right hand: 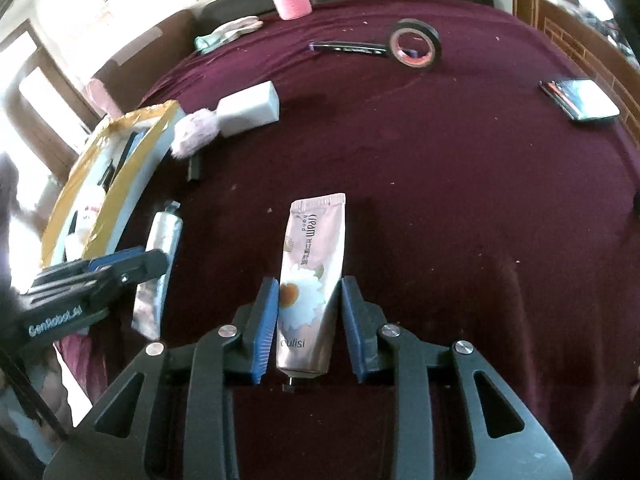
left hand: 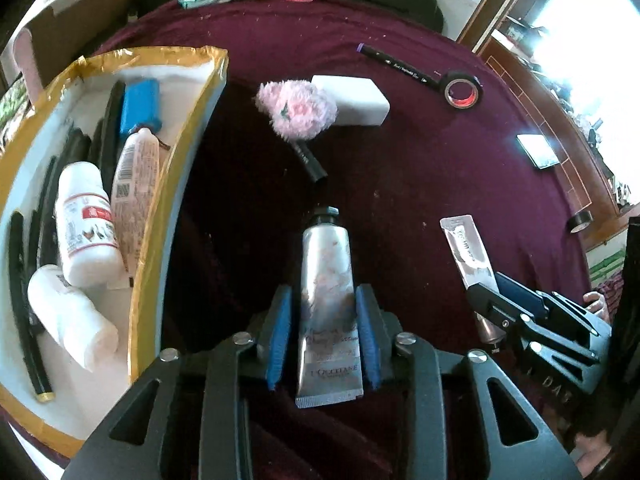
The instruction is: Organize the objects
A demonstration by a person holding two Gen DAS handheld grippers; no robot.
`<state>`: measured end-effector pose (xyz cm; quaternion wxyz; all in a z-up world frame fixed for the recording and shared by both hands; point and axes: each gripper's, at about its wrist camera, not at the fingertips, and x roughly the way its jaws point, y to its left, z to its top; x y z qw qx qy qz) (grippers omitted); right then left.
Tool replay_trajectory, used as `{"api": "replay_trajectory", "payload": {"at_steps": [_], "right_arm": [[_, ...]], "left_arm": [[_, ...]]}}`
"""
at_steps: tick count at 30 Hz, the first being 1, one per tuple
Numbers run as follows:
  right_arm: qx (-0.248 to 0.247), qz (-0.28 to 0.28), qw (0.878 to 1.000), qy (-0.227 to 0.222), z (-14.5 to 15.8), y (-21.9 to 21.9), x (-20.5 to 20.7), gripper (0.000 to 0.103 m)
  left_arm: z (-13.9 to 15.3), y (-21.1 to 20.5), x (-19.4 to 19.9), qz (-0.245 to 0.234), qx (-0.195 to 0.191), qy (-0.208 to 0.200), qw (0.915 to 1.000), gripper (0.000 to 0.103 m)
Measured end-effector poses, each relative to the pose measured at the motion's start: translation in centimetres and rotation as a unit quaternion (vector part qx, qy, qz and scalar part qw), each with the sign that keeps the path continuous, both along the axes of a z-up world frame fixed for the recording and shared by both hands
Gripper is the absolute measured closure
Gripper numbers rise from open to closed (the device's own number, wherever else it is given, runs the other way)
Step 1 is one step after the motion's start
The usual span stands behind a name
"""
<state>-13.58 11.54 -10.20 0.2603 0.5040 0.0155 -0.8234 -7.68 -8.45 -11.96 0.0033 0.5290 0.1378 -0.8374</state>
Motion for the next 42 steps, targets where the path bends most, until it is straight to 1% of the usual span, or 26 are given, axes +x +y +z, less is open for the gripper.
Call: {"api": "replay_trajectory", "payload": {"at_steps": [4,5,8,12,14,16,18,22,23,24,25,27,29,33,34,36,37,38,41,42], "right_arm": [[0.005,-0.001,1.0,0.013,-0.1,-0.2,0.3,0.074],[0.006,0.0,1.0,0.015,-0.1,-0.2,0.4,0.074],[0.0,-0.001,1.0,0.011,-0.1,0.0,0.7,0.075],[-0.042,0.01,0.999,-0.017,-0.1,0.7,1.6,0.075],[-0.048,0.012,0.999,-0.021,-0.2,0.7,2.0,0.075],[-0.06,0.014,0.998,-0.024,0.0,0.6,2.5,0.075],[-0.058,0.019,0.998,-0.016,0.5,0.2,3.0,0.075],[-0.058,0.029,0.998,-0.007,1.4,-0.4,3.7,0.076],[-0.058,0.03,0.998,-0.007,1.6,-0.5,3.9,0.08],[-0.058,0.032,0.998,-0.005,1.8,-0.7,4.0,0.088],[-0.059,0.037,0.998,-0.005,2.0,-0.8,4.1,0.093],[-0.064,0.042,0.997,-0.006,2.4,-1.0,4.3,0.093],[-0.05,0.039,0.998,0.006,2.6,-1.4,4.4,0.093],[-0.053,0.036,0.998,-0.009,1.7,-1.3,3.8,0.092],[-0.057,0.037,0.998,-0.01,1.6,-1.2,3.8,0.09],[-0.068,0.042,0.997,-0.02,1.4,-1.2,3.8,0.076],[-0.072,0.049,0.996,-0.02,1.5,-1.4,4.0,0.06],[-0.072,0.055,0.996,-0.018,1.5,-1.7,4.1,0.053],[-0.069,0.065,0.995,-0.015,1.4,-2.8,4.2,0.053],[-0.059,0.062,0.996,-0.013,1.3,-3.3,4.1,0.053]], "left_arm": [[0.1,0.6,0.1,-0.006,-0.019,0.009,0.9998,0.075],[0.1,0.6,0.2,-0.006,-0.021,0.012,0.9997,0.079],[0.1,0.9,0.7,-0.003,-0.023,0.013,0.9997,0.08],[0.7,1.1,2.0,-0.009,0.007,0.025,0.9996,0.08],[1.2,0.9,2.6,-0.01,0.031,0.032,0.999,0.08],[1.8,0.7,3.1,-0.009,0.034,0.037,0.9987,0.08],[2.3,0.8,3.5,-0.011,0.031,0.04,0.9987,0.08],[3.0,1.0,3.8,-0.007,0.037,0.04,0.9985,0.08],[3.3,1.0,3.8,-0.006,0.034,0.041,0.9986,0.08],[3.7,1.0,4.1,-0.005,0.032,0.043,0.9986,0.08],[4.0,1.0,4.2,-0.005,0.033,0.044,0.9985,0.08],[4.6,0.7,4.5,-0.005,0.033,0.048,0.9983,0.08],[4.6,0.5,4.5,0.0,0.027,0.047,0.9985,0.08],[3.8,-0.1,4.5,0.005,0.04,0.038,0.9985,0.08],[3.8,-0.2,4.5,0.007,0.039,0.037,0.9985,0.08],[3.8,-0.6,4.7,0.011,0.041,0.038,0.9984,0.08],[3.9,-0.7,4.8,0.011,0.042,0.039,0.9983,0.08],[4.0,-0.8,4.8,0.012,0.042,0.04,0.9983,0.08],[4.1,-1.2,4.8,0.015,0.041,0.039,0.9983,0.08],[4.0,-1.3,4.7,0.015,0.041,0.037,0.9984,0.08]]}}
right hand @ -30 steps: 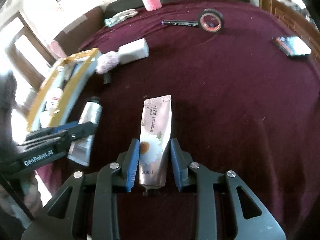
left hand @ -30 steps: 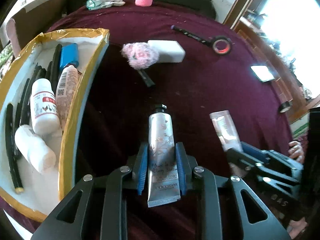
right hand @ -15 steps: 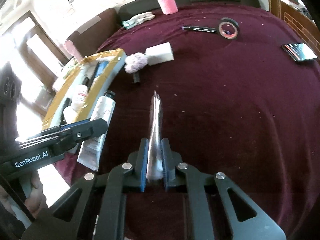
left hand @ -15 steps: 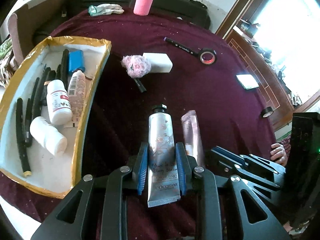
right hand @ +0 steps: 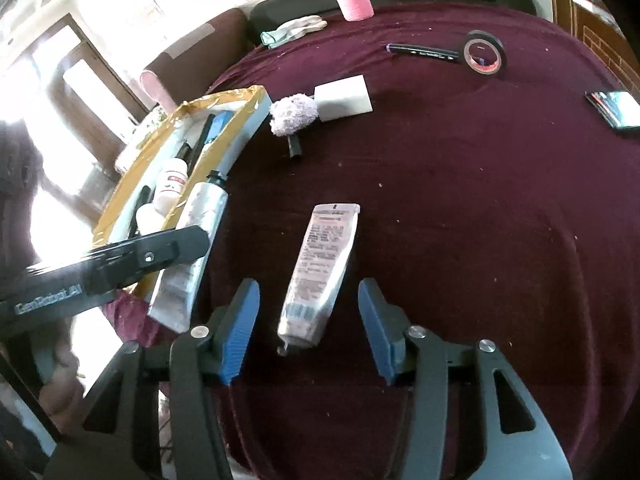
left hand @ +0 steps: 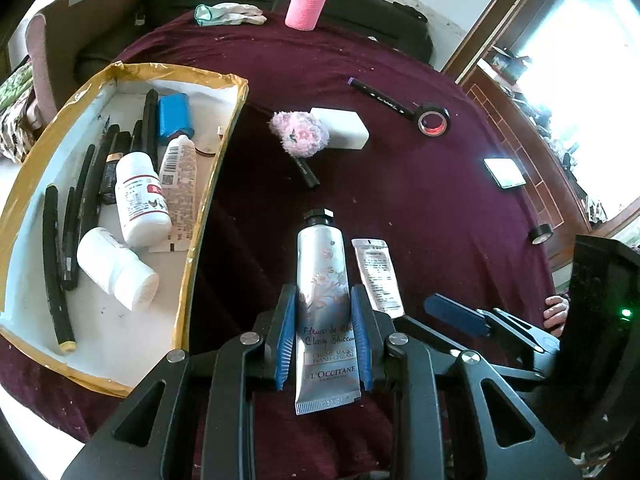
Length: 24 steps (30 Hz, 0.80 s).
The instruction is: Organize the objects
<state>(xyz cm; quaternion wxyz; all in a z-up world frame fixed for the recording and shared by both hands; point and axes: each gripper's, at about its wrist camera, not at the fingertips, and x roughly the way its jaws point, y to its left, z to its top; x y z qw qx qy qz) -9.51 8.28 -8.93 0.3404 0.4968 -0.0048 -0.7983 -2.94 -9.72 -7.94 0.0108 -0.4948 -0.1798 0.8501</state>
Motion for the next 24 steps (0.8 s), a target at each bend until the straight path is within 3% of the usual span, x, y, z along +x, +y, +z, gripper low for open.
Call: {"api": "replay_trajectory", "payload": {"at_steps": [4,7,10,17,24], "right_arm": [[0.019,0.007,1.0,-0.014,-1.0,-1.2,-0.3,0.054],[0.051,0.001,0.999,0.0,-1.6,-2.0,0.1,0.074],[0.083,0.009,0.996,0.027,-1.5,-2.8,0.8,0.076],[0.024,0.01,1.0,0.013,0.4,-1.8,0.1,0.076],[-0.029,0.054,0.998,0.032,4.3,-4.7,0.0,0.076]], "left_arm": [[-0.2,-0.4,0.0,0.002,0.005,-0.004,1.0,0.08],[-0.2,-0.9,0.0,0.005,0.013,-0.002,0.9999,0.08],[-0.2,-1.3,0.0,0.005,0.028,-0.002,0.9996,0.08],[1.4,-3.1,0.7,0.016,0.061,0.003,0.998,0.08],[4.3,-6.8,1.9,0.057,0.045,0.029,0.997,0.08]]}}
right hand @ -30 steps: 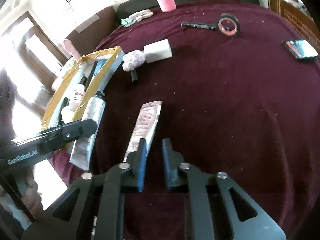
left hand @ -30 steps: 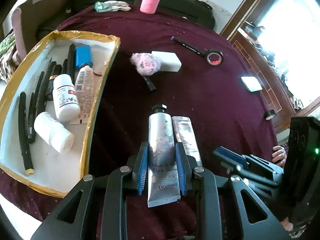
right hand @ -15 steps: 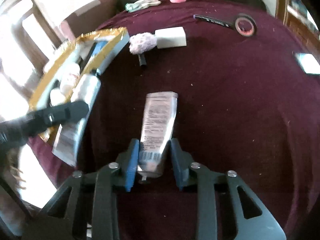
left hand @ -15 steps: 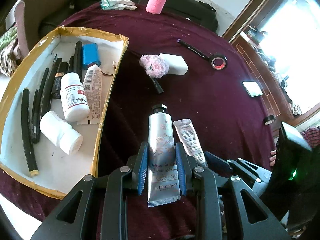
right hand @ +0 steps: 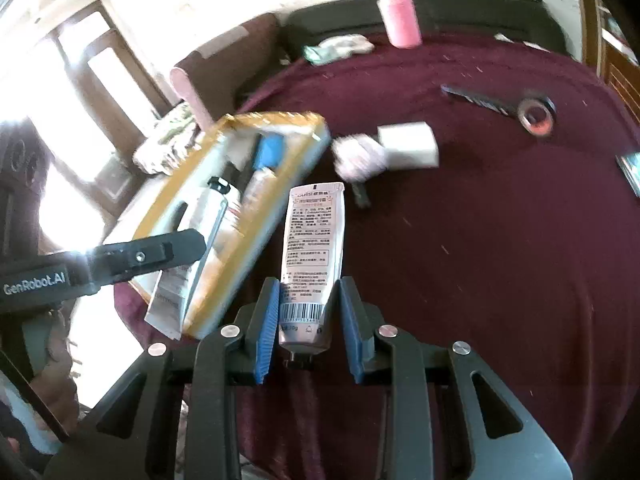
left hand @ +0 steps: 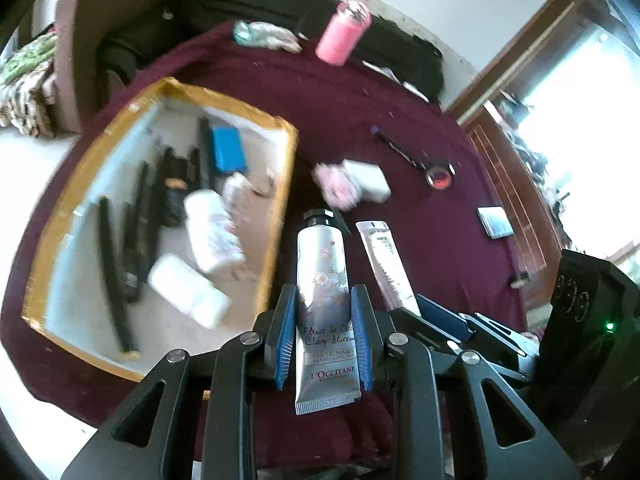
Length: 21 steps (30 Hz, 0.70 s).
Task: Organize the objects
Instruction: 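Carry the silver tube and cream tube with both tools over the tray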
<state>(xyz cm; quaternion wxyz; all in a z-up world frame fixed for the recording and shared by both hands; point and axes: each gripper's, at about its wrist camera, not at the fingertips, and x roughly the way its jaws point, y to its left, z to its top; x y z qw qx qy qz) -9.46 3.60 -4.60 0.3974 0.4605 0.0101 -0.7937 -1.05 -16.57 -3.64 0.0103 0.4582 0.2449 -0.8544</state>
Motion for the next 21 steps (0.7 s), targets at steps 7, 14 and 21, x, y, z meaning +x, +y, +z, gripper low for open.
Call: {"api": "replay_trajectory", "payload": {"at_steps": [7,14,21], "right_arm": [[-0.013,0.044,0.999,0.005,0.8,-5.3,-0.3,0.076],[-0.011,0.064,0.998,0.0,0.4,-9.4,-2.5,0.076],[0.0,0.072,0.997,-0.013,-0.9,-12.4,-4.8,0.076]], "left_arm": [[0.1,-4.8,0.0,0.049,-0.011,-0.005,0.9987,0.08],[-0.7,-8.6,-0.6,0.081,-0.015,-0.015,0.9965,0.08],[-2.9,-12.7,-2.6,0.108,-0.027,-0.041,0.9929,0.08]]}}
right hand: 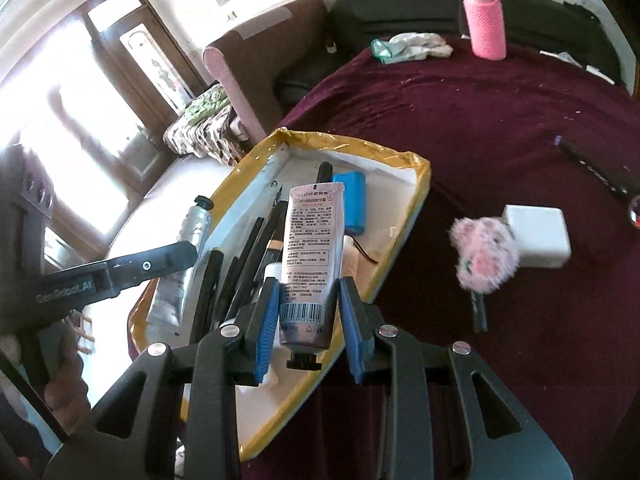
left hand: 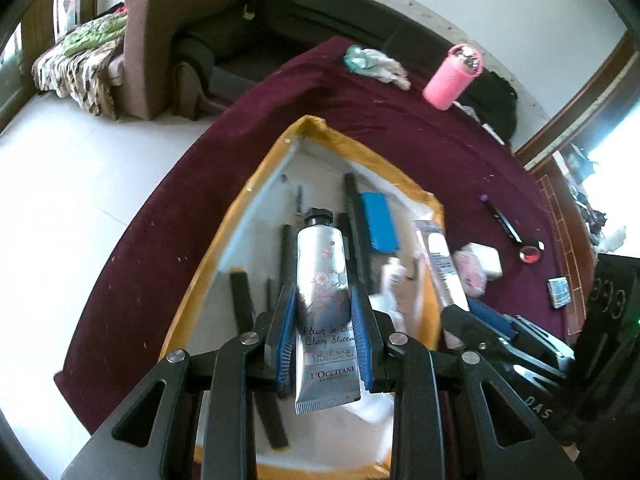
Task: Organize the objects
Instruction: 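Carry the silver tube and cream tube with both tools over the tray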
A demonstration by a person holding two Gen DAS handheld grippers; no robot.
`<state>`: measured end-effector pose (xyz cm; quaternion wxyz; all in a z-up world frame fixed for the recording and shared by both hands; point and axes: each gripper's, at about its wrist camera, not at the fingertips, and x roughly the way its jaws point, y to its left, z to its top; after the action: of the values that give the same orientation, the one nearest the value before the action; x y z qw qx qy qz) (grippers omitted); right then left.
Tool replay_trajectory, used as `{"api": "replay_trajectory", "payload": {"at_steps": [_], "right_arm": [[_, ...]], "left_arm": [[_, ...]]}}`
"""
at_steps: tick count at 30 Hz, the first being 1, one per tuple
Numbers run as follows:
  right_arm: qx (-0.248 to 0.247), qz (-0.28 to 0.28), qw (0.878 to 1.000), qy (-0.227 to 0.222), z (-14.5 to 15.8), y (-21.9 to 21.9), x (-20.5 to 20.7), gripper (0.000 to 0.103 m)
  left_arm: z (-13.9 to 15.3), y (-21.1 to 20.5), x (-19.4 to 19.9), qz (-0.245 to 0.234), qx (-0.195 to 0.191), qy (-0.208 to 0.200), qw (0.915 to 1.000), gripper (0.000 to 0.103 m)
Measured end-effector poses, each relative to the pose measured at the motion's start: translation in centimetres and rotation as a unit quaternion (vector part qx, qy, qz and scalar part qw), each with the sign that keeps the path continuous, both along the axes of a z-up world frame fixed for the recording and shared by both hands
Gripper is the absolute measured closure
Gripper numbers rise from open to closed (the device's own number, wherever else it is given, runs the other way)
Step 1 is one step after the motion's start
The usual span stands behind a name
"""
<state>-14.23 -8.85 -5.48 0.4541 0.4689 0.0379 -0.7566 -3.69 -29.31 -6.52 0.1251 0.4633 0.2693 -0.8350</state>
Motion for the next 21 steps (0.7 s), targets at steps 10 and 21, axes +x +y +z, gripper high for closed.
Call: {"api": "replay_trajectory", "payload": {"at_steps": [10,21], "right_arm": [[0.019,0.004,1.0,-0.007,-1.9,-4.1,-3.0,0.075],[0.03,-0.011,0.999,0.004,-3.0,-5.5,-4.1,0.075]], "left_arm": [[-3.5,-2.5,-3.8,-0.008,0.001,-0.037,0.9993,0.08],[-3.6,-2.8,-6.2,-0.031,-0.026,-0.045,0.9981,0.08]]}}
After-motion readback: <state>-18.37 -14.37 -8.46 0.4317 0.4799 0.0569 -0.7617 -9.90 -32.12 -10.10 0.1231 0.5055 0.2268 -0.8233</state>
